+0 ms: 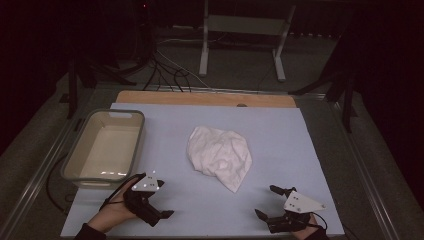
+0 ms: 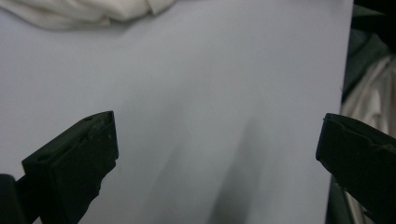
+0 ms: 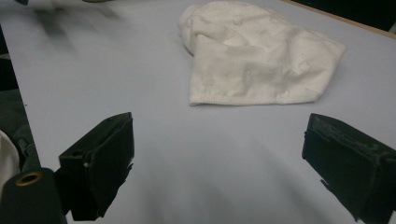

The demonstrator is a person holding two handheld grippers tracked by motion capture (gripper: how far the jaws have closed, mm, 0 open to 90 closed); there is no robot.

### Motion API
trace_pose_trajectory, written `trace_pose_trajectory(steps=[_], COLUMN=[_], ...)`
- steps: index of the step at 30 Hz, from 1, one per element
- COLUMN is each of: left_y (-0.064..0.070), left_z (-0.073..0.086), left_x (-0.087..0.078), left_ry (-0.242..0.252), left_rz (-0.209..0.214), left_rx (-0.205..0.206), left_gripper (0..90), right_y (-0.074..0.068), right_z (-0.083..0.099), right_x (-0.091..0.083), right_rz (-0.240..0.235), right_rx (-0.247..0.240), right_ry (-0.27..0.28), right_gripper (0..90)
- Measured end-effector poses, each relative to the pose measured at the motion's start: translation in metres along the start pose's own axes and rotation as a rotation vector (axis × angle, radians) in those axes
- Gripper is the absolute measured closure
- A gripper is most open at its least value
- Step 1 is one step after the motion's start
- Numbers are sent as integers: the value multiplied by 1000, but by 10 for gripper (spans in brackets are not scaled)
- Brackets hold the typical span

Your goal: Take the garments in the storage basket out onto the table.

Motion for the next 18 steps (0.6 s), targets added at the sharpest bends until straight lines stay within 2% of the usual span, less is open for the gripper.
trace_pose_trajectory(steps=[6,13,18], left_y=[4,5,5], left_z=[16,27,29], left_x=[-4,-10,-14], left_ry=[-18,-25,-10], left_rz=[2,-12,-6], left_rx=[3,3,0], left_gripper=[0,0,0], right_y=[0,1,2], right_z=[1,2,3], right_x=[1,0,0], right_rz=[1,4,1], right_rx=[-1,1,-2], right_ry=[-3,-9,-11], right_gripper=[92,92,92])
Point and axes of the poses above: each handheld gripper's, and its own axes: x roughly forward along the jaws, z roughly out of its underside, y roughly to its right, the point moved 7 cm from there along x, roughly forward along the jaws, and after that the axes turned 8 degrees about x, right-handed, at the moved point
